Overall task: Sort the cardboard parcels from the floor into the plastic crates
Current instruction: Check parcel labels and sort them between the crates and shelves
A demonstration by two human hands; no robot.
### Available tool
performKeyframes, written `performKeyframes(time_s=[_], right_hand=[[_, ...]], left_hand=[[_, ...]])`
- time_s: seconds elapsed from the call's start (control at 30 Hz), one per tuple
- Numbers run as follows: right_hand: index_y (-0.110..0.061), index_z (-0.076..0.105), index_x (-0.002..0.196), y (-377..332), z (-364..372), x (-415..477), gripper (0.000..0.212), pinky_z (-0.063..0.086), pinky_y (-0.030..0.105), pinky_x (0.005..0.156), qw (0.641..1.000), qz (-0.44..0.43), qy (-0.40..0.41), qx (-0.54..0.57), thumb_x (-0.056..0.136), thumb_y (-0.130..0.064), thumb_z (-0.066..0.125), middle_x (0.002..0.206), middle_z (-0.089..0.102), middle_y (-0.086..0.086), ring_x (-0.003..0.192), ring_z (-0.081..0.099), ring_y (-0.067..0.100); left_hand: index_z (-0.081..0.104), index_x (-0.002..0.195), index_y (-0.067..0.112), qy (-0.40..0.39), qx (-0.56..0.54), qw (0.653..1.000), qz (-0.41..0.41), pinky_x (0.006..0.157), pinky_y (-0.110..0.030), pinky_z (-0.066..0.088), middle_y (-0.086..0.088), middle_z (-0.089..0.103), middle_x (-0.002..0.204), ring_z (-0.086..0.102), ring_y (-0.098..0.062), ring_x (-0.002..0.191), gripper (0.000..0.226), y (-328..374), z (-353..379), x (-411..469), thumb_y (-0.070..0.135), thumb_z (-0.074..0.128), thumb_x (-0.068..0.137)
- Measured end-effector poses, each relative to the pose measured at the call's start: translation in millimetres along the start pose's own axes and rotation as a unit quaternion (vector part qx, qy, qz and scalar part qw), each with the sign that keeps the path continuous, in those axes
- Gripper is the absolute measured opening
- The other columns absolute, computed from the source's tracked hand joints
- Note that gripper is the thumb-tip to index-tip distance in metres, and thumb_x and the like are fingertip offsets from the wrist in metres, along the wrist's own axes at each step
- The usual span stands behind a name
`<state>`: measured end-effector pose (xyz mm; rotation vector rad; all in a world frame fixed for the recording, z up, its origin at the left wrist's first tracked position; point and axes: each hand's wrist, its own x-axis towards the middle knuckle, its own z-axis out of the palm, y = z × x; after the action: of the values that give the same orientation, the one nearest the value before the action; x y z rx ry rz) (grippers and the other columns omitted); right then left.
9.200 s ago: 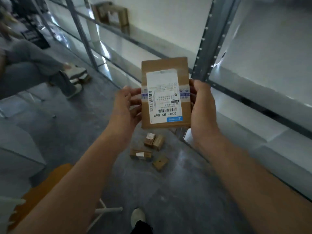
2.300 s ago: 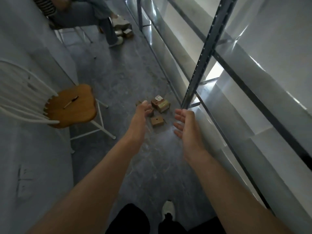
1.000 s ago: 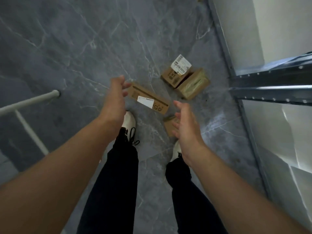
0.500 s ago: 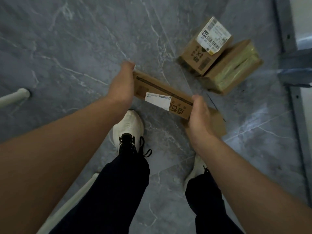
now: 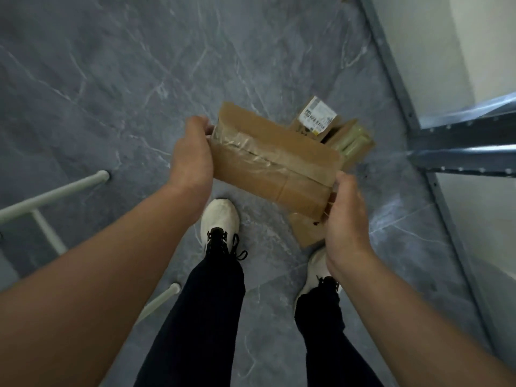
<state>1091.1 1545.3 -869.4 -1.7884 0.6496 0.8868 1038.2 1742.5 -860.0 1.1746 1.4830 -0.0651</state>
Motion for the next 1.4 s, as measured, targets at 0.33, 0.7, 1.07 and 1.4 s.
performKeyframes(time_s=[0.33, 0.7, 1.07, 1.4], right_hand=[[-0.024, 0.074, 0.117, -91.0, -78.7, -82.7, 0.048, 0.062, 0.049, 0.091, 0.996, -0.080, -0.029, 0.030, 0.089, -0.055, 0.050, 0.115, 0.080, 0.011, 0.108, 0.076, 0.028], [-0.020, 0.057, 0.111, -190.1, -140.7, -240.6, 0.063, 0.056, 0.041, 0.087, 0.975, -0.215, -0.002, 0.051, 0.079, -0.073, 0.048, 0.108, 0.071, 0.004, 0.103, 0.070, 0.022], [-0.022, 0.050, 0.115, -283.9, -193.1, -448.9, 0.044, 0.052, 0.021, 0.071, 0.930, -0.346, 0.072, 0.097, 0.101, -0.064, 0.050, 0.110, 0.065, -0.001, 0.087, 0.066, -0.003], [-0.016, 0.056, 0.151, -338.1, -255.2, -622.2, 0.080, 0.058, 0.018, 0.072, 0.846, -0.466, 0.114, 0.234, 0.092, -0.069, 0.054, 0.133, 0.069, 0.011, 0.106, 0.074, 0.009]], left_hand=[[0.065, 0.085, 0.027, 0.043, -0.053, 0.994, 0.081, 0.095, -0.036, 0.043, 0.009, 0.065, 0.089, 0.058, -0.011, 0.088, 0.042, 84.9, 1.8, -143.1, 0.047, 0.035, 0.104], [0.052, 0.071, 0.031, -0.008, -0.121, 0.976, 0.183, 0.113, -0.041, 0.034, 0.011, 0.059, 0.087, 0.056, -0.013, 0.111, 0.040, 191.3, -36.8, -300.4, 0.049, 0.038, 0.103], [0.045, 0.066, 0.026, -0.113, -0.180, 0.911, 0.352, 0.096, -0.039, 0.042, 0.017, 0.055, 0.053, 0.055, -0.011, 0.077, 0.041, 312.8, -131.8, -480.2, 0.050, 0.043, 0.099], [0.052, 0.086, 0.022, -0.251, -0.212, 0.803, 0.498, 0.076, -0.036, 0.053, 0.001, 0.059, 0.083, 0.059, -0.015, 0.081, 0.008, 373.9, -204.1, -646.4, 0.018, 0.053, 0.093]])
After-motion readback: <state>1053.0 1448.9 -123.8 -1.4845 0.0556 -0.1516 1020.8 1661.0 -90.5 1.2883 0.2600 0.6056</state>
